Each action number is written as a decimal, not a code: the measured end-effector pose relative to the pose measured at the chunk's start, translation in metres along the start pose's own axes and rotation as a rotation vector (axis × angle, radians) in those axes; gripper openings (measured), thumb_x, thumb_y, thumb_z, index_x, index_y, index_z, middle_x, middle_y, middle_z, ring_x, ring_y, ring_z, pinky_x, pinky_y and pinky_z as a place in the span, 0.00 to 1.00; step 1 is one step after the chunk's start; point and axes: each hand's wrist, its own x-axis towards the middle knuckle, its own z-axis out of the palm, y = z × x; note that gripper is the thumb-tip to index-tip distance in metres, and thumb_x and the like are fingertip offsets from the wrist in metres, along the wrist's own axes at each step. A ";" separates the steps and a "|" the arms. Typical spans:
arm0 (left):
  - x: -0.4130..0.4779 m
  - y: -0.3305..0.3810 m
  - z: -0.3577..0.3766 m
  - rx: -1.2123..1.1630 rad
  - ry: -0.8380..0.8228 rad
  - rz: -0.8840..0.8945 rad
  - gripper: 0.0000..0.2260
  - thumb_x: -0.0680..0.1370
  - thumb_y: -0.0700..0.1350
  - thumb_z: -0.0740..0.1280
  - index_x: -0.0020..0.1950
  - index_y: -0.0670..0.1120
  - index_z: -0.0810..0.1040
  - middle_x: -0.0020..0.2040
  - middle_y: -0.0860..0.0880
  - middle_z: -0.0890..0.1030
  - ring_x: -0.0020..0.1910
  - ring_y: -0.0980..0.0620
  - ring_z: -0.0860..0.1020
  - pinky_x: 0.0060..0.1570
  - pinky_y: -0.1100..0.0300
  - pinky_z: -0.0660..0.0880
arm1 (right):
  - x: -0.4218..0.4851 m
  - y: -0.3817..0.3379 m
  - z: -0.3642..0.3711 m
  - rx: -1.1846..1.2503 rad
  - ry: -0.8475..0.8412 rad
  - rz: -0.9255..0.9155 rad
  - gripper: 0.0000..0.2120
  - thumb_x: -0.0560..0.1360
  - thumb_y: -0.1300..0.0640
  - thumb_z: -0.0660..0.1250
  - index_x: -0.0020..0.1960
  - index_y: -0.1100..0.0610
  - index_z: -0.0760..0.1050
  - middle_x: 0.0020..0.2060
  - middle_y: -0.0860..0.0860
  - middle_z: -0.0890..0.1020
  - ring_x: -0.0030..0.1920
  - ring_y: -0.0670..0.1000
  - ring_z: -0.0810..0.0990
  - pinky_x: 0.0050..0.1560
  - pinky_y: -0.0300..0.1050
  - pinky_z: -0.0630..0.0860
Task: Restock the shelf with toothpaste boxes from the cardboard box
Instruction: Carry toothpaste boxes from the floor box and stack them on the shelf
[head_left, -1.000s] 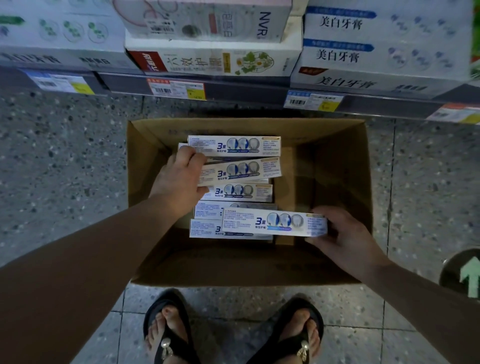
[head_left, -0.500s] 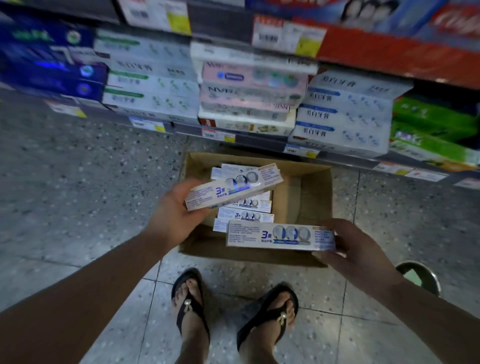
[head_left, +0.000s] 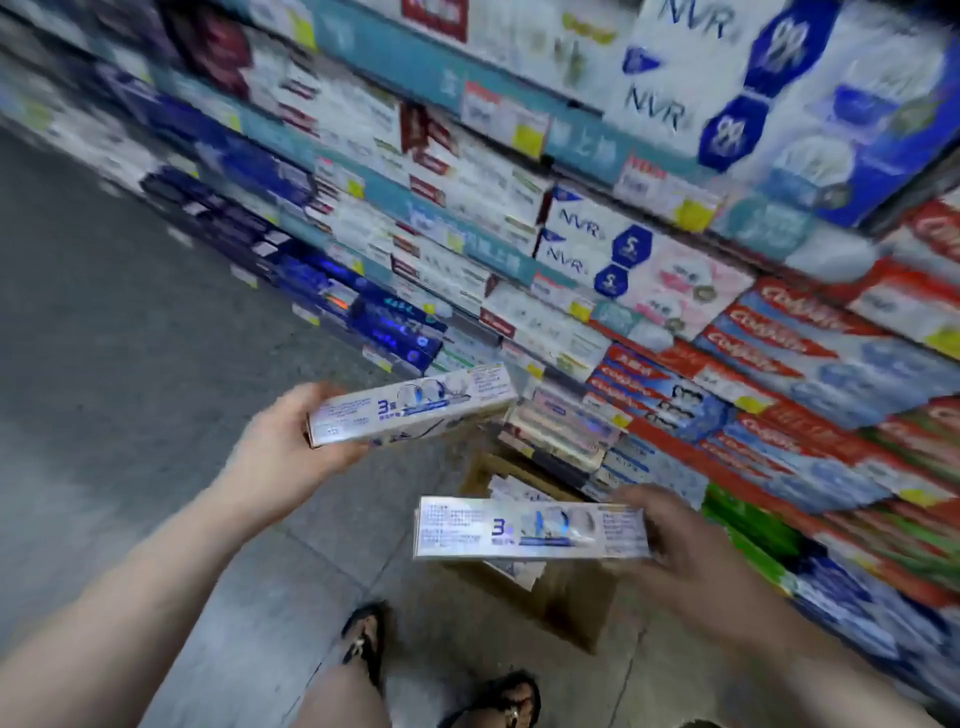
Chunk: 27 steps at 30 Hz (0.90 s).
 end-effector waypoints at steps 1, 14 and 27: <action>-0.010 0.004 -0.024 -0.046 0.019 0.016 0.20 0.60 0.51 0.75 0.48 0.65 0.76 0.42 0.55 0.81 0.38 0.62 0.76 0.39 0.63 0.70 | 0.000 -0.024 -0.002 -0.019 -0.010 -0.031 0.26 0.55 0.24 0.65 0.51 0.26 0.68 0.54 0.37 0.76 0.53 0.41 0.78 0.53 0.41 0.75; -0.078 -0.055 -0.338 -0.327 0.256 0.078 0.20 0.54 0.53 0.71 0.46 0.61 0.75 0.37 0.63 0.81 0.32 0.63 0.74 0.35 0.70 0.71 | 0.074 -0.328 0.108 0.035 -0.110 -0.158 0.41 0.40 0.27 0.73 0.51 0.41 0.76 0.46 0.42 0.84 0.44 0.45 0.83 0.44 0.38 0.79; -0.073 -0.152 -0.589 -0.342 0.545 0.052 0.15 0.58 0.49 0.73 0.44 0.55 0.78 0.39 0.58 0.82 0.33 0.64 0.75 0.34 0.72 0.70 | 0.215 -0.552 0.258 -0.029 -0.246 -0.397 0.26 0.56 0.36 0.75 0.51 0.41 0.74 0.49 0.42 0.84 0.48 0.49 0.82 0.50 0.51 0.76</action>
